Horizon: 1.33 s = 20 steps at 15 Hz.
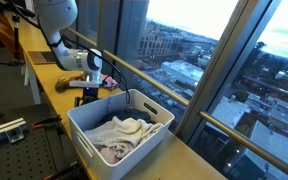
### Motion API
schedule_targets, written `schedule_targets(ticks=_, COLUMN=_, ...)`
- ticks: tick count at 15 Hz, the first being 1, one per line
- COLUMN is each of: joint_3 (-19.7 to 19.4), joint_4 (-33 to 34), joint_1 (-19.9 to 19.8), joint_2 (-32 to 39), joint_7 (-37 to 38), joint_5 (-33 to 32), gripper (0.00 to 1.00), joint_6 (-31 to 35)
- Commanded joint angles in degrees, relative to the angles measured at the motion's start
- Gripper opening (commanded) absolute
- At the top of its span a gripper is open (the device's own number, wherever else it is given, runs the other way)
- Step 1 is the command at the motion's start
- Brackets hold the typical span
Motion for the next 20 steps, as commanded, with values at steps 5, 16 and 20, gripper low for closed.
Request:
schedule_targets(ticks=5, joint_3=0.34, joint_4=1.28, joint_1=0.52, joint_2=0.05, joint_7=0.01, joint_5=-0.06, gripper=0.28, joint_6=1.31)
schedule_targets(ticks=16, joint_3=-1.65, joint_4=2.29, joint_1=0.13, joint_2=-13.1, joint_7=0.25, joint_5=-2.38, gripper=0.05, joint_6=-1.94)
schedule_targets(ticks=20, joint_3=-2.72, joint_4=-0.46, joint_1=-2.34, joint_2=-22.11, joint_7=0.72, joint_5=-5.56, gripper=0.05, joint_6=-5.04)
